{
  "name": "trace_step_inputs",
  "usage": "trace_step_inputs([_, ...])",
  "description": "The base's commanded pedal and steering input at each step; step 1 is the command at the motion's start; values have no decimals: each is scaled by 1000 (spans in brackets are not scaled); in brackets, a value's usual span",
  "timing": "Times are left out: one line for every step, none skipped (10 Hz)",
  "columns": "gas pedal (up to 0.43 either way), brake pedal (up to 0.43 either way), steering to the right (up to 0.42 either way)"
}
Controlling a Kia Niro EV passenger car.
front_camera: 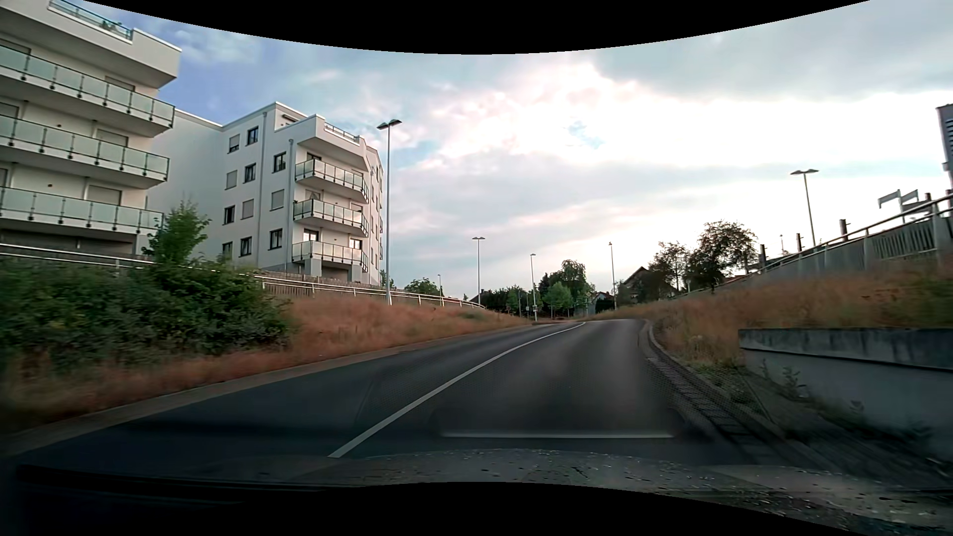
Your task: Follow the waypoints while adhering to traffic rules and regulations
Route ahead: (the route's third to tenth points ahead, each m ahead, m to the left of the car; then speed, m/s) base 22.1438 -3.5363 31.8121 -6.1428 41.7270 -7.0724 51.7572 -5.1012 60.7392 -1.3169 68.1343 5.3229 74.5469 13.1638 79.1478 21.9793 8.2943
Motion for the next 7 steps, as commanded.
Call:
trace_step_inputs([157,0,112])
trace_step_inputs([157,0,110])
trace_step_inputs([177,0,110])
trace_step_inputs([177,0,109])
trace_step_inputs([177,0,103])
trace_step_inputs([177,0,99])
trace_step_inputs([189,0,93])
